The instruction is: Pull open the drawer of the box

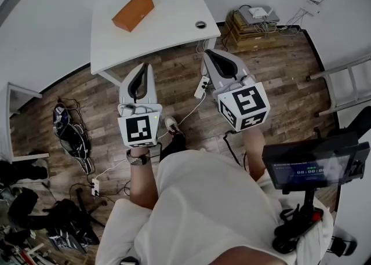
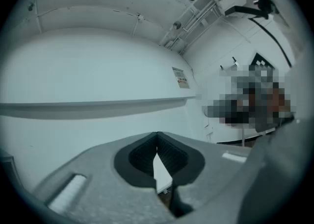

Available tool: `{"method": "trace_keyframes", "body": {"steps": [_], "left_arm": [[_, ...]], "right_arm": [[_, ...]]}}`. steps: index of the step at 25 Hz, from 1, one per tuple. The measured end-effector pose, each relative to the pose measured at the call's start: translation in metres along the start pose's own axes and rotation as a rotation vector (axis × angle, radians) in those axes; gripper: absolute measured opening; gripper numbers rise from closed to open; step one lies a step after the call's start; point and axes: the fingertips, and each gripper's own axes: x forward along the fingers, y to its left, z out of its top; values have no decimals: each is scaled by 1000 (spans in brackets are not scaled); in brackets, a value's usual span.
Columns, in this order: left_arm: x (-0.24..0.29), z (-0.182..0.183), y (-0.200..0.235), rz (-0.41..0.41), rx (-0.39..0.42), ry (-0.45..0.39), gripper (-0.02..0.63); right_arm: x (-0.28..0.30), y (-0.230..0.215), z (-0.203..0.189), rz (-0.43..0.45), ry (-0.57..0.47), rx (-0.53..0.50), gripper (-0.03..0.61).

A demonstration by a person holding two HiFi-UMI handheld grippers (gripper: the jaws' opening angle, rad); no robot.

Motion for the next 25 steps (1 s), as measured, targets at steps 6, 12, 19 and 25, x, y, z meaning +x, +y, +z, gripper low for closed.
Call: {"method": "trace_keyframes", "body": {"steps": [6, 12, 19, 25], "left_arm": [[-11, 2, -10, -4, -2, 8, 5], [-6, 2, -12, -7, 5, 6, 6], [12, -1, 11, -3, 12, -2, 6], [49, -10, 39, -12, 10, 2, 5]], "right_arm": [[-17, 6, -1, 5, -9, 12, 2], [-15, 5, 3, 32, -42, 52, 2], [13, -2, 11, 16, -54, 45, 2], [60, -14, 15, 17, -40, 41, 2]]}}
